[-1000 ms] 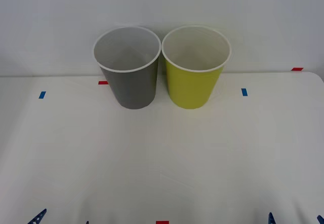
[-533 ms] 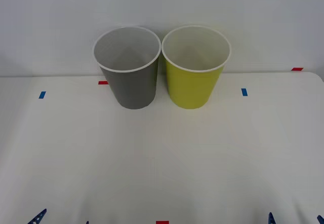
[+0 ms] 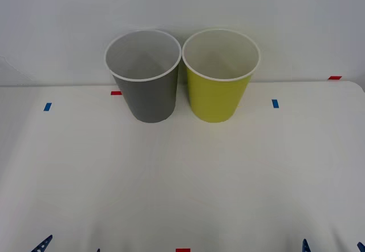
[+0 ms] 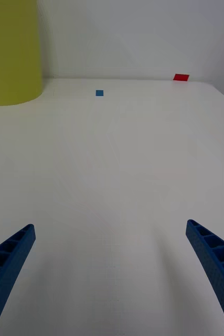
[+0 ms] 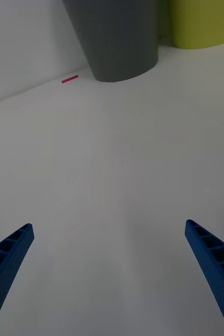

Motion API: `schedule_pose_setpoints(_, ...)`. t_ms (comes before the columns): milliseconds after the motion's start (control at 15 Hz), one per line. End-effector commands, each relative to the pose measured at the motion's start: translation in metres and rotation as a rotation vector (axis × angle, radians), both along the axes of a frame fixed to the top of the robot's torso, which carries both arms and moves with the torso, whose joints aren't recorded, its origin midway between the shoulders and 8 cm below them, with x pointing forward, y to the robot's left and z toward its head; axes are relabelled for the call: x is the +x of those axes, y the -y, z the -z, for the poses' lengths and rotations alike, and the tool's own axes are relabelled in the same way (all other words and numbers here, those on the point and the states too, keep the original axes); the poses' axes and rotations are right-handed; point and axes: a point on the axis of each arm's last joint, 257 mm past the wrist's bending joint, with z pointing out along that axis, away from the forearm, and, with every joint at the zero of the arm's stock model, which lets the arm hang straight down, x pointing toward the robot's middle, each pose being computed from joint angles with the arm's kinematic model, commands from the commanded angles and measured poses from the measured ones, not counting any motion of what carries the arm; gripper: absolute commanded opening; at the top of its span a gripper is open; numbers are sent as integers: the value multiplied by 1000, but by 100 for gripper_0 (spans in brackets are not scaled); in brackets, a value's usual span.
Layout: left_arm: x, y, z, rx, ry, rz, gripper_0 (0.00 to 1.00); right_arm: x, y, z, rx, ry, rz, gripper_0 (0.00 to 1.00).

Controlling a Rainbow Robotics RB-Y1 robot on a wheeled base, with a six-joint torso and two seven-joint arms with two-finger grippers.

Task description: Put cans in the gray bin and PET bottles in the light green bin.

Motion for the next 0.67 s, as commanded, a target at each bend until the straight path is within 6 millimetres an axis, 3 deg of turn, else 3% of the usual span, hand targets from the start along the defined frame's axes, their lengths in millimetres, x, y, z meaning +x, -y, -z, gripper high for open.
schedule_pose_setpoints(67,0,0,0,0,0,0,100,0,0,0,0,0,0,100)
schedule_pose_setpoints(667,0,0,0,0,0,0,100,0,0,0,0,0,0,100)
